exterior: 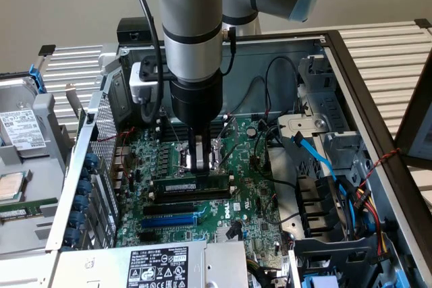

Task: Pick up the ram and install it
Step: 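Insert the ram into the slot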

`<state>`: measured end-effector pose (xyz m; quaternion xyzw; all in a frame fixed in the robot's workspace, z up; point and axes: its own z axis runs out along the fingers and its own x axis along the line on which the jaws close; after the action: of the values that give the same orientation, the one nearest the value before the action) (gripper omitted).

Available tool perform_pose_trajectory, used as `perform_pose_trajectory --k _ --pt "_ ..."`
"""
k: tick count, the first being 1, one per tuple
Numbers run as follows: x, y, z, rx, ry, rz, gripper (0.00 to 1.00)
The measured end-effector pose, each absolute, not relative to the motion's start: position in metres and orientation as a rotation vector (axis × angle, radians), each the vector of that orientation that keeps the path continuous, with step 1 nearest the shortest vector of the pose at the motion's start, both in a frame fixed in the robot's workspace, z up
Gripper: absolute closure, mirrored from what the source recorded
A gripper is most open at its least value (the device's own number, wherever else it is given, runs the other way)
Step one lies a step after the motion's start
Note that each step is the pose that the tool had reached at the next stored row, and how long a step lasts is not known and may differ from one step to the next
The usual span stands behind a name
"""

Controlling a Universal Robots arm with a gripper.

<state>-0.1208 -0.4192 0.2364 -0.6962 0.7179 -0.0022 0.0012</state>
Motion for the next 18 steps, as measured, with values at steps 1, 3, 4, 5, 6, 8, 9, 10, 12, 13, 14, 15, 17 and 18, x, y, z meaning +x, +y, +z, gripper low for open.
perform_pose_trajectory --k 1,3,4,5,6,8,9,10,12,13,14,15,17,18 --pt "-0.1208 -0.4192 0.2364 -2.189 2.25 -0.007 0.87" --pt "-0.1208 -0.4192 0.2363 -2.189 2.25 -0.006 0.87" --pt "-0.1208 -0.4192 0.2362 -2.188 2.249 -0.006 0.87" --pt "-0.1208 -0.4192 0.236 -2.188 2.249 -0.006 0.87" --pt "-0.1208 -0.4193 0.2357 -2.188 2.249 -0.005 0.87" --pt "-0.1208 -0.4193 0.2351 -2.188 2.249 -0.005 0.87" --pt "-0.1208 -0.4193 0.235 -2.188 2.249 -0.005 0.87" --pt "-0.1208 -0.4193 0.2342 -2.188 2.249 -0.005 0.87" --pt "-0.1208 -0.4193 0.234 -2.188 2.249 -0.005 0.87" --pt "-0.1208 -0.4193 0.234 -2.188 2.249 -0.005 0.87" --pt "-0.1208 -0.4192 0.2339 -2.188 2.249 -0.005 0.87" --pt "-0.1207 -0.4192 0.2339 -2.188 2.249 -0.004 0.87" --pt "-0.1207 -0.4193 0.2339 -2.187 2.248 -0.002 0.87" --pt "-0.1206 -0.4193 0.2339 -2.187 2.248 -0.002 0.87"
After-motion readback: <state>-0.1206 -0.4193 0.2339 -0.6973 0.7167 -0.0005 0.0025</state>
